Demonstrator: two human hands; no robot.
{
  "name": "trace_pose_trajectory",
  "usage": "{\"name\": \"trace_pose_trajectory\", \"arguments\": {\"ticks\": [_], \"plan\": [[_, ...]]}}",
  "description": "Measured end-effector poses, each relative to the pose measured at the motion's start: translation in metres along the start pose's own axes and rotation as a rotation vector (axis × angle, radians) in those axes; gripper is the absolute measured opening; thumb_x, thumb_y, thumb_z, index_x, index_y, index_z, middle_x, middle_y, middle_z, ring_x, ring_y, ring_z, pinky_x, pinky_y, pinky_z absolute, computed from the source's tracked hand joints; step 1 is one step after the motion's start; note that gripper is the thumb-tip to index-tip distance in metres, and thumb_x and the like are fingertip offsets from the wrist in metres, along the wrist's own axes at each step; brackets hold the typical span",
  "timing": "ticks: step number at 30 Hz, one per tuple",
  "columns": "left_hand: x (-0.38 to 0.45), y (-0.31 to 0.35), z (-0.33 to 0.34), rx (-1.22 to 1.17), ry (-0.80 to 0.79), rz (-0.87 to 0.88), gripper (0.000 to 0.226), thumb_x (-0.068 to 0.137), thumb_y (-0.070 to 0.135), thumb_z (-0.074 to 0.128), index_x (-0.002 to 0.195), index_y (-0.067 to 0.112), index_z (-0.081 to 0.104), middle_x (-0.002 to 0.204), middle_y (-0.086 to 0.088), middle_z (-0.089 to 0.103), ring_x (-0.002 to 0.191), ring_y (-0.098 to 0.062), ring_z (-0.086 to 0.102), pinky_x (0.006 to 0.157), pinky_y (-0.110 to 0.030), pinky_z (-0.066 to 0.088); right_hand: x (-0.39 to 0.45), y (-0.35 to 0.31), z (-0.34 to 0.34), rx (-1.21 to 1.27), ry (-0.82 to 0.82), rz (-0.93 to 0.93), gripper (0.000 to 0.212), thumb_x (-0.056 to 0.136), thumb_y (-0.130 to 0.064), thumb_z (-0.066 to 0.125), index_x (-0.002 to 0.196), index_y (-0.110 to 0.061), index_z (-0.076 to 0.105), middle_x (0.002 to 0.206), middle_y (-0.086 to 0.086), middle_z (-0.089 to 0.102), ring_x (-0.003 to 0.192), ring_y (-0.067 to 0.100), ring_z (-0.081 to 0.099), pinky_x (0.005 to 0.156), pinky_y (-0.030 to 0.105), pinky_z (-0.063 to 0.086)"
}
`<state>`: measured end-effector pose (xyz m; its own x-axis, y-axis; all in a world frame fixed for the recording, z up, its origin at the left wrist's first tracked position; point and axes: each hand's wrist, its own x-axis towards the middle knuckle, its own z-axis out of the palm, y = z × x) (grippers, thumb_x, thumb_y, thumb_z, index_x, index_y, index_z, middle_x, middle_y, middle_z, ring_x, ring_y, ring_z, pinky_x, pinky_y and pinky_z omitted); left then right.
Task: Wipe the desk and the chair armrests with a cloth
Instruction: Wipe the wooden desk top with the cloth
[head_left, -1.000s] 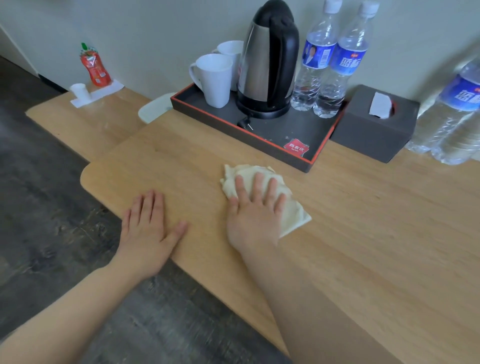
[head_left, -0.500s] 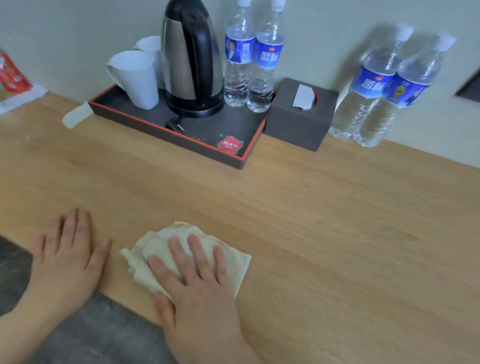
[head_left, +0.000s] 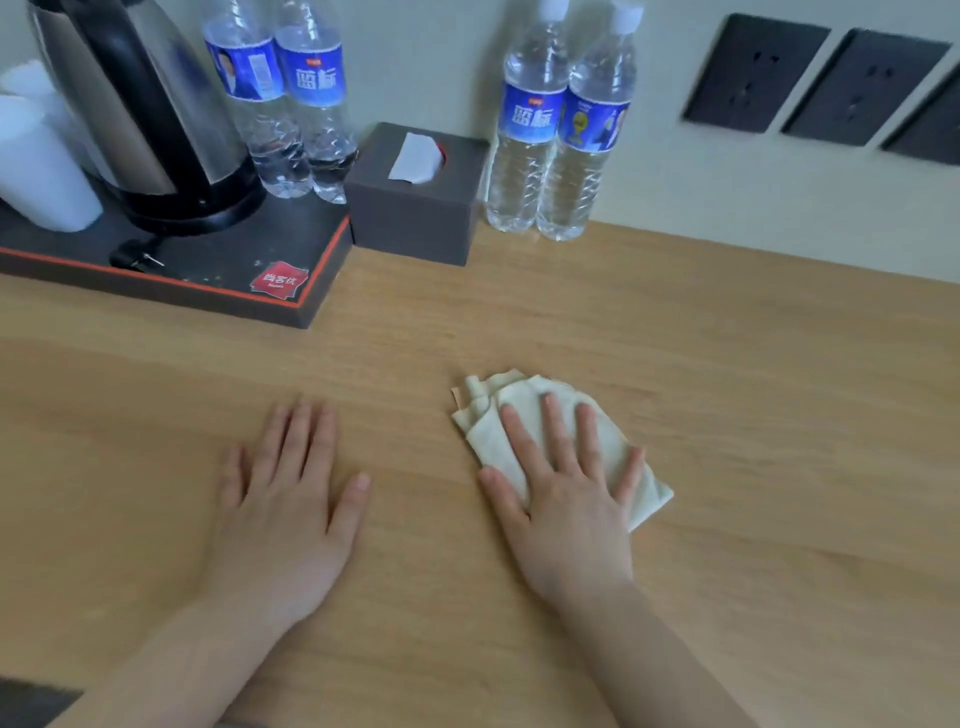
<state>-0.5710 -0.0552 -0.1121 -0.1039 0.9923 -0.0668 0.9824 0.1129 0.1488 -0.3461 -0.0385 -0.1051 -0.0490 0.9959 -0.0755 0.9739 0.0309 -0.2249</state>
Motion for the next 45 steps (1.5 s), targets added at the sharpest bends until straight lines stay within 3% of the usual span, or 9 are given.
{"name": "trace_pose_trajectory", "arguments": {"ticks": [3, 8, 15, 18, 22, 29, 33, 40, 45], "plan": [[0.001, 0.037, 0.004, 0.001, -0.022, 0.079, 0.070, 0.084, 0.060, -0.012, 0.146, 0.028, -0.019, 0.156, 0.007, -0.021, 0.142, -0.011, -0.023, 0.116, -0.046, -0.005, 0.020, 0.024, -0.010, 0.024, -0.018, 0.001, 0.066, 0.081, -0.077, 0.010, 0.141, -0.055, -0.003, 0.154, -0.019, -0.017, 0.140, 0.013, -0.026, 0.097, 0.065, -0.026], [-0.012, 0.094, 0.008, 0.001, -0.104, 0.224, 0.071, 0.079, 0.059, -0.009, 0.144, 0.032, -0.022, 0.155, 0.008, -0.024, 0.140, -0.011, -0.027, 0.116, -0.049, -0.009, 0.026, 0.072, -0.022, 0.015, -0.009, 0.094, 0.048, 0.095, -0.056, 0.011, 0.142, -0.055, -0.002, 0.159, -0.013, -0.009, 0.143, 0.014, -0.020, 0.104, 0.067, -0.017], [-0.012, 0.153, 0.009, 0.056, -0.269, 0.238, 0.065, 0.073, 0.073, -0.009, 0.124, 0.050, -0.042, 0.146, 0.006, -0.040, 0.140, -0.027, -0.028, 0.104, -0.072, -0.007, -0.036, 0.156, -0.034, 0.078, 0.095, 0.844, 0.057, 0.089, -0.060, -0.002, 0.143, -0.047, -0.012, 0.158, 0.008, -0.017, 0.141, 0.023, -0.024, 0.101, 0.075, -0.006], [-0.002, 0.163, 0.011, 0.057, -0.261, 0.238, 0.067, 0.066, 0.075, -0.015, 0.124, 0.053, -0.040, 0.154, 0.005, -0.032, 0.140, -0.027, -0.028, 0.102, -0.076, -0.004, -0.031, 0.165, -0.034, 0.078, 0.099, 0.949, 0.063, 0.087, -0.058, -0.007, 0.146, -0.037, -0.015, 0.157, 0.013, -0.017, 0.141, 0.029, -0.024, 0.102, 0.075, -0.003], [0.015, 0.170, 0.015, 0.066, -0.224, 0.251, 0.063, 0.068, 0.077, -0.013, 0.122, 0.057, -0.040, 0.156, 0.006, -0.027, 0.141, -0.026, -0.026, 0.102, -0.076, -0.003, 0.026, 0.200, -0.050, 0.067, 0.082, 0.846, 0.060, 0.093, -0.058, 0.004, 0.147, -0.038, -0.010, 0.158, 0.010, -0.015, 0.143, 0.028, -0.019, 0.106, 0.070, -0.005], [0.030, 0.185, 0.026, 0.096, -0.129, 0.257, 0.064, 0.076, 0.077, -0.006, 0.130, 0.056, -0.032, 0.159, 0.004, -0.013, 0.143, -0.023, -0.017, 0.105, -0.073, 0.001, 0.039, 0.206, -0.053, 0.060, 0.122, 0.147, 0.050, 0.096, -0.051, 0.025, 0.145, -0.044, 0.018, 0.159, -0.009, 0.009, 0.145, 0.018, -0.001, 0.114, 0.046, 0.003], [0.018, 0.197, 0.019, 0.062, -0.103, 0.213, 0.070, 0.077, 0.077, -0.003, 0.143, 0.051, -0.007, 0.160, 0.003, 0.006, 0.144, -0.021, -0.003, 0.108, -0.068, 0.008, -0.010, 0.203, -0.056, 0.157, -0.006, -0.068, 0.049, 0.099, -0.044, 0.028, 0.146, -0.042, 0.017, 0.159, -0.012, 0.005, 0.146, 0.016, -0.004, 0.114, 0.041, -0.003], [0.012, 0.290, 0.024, -0.022, -0.227, 0.459, 0.061, 0.089, 0.062, 0.023, 0.145, 0.049, 0.000, 0.159, 0.015, -0.009, 0.144, -0.012, -0.014, 0.110, -0.066, 0.000, -0.058, 0.223, -0.071, 0.149, -0.096, 0.030, 0.064, 0.098, -0.010, 0.038, 0.149, -0.034, 0.009, 0.159, -0.011, -0.002, 0.145, 0.011, -0.006, 0.117, 0.035, 0.001], [-0.007, 0.366, -0.001, -0.187, -0.267, 0.721, 0.061, 0.091, 0.058, 0.028, 0.144, 0.050, -0.001, 0.157, 0.018, -0.013, 0.143, -0.012, -0.018, 0.111, -0.063, -0.005, -0.105, 0.243, -0.103, 0.273, 0.166, 0.409, 0.062, 0.098, -0.006, 0.034, 0.148, -0.036, 0.013, 0.159, -0.012, 0.004, 0.145, 0.012, -0.006, 0.117, 0.036, 0.002]]}}
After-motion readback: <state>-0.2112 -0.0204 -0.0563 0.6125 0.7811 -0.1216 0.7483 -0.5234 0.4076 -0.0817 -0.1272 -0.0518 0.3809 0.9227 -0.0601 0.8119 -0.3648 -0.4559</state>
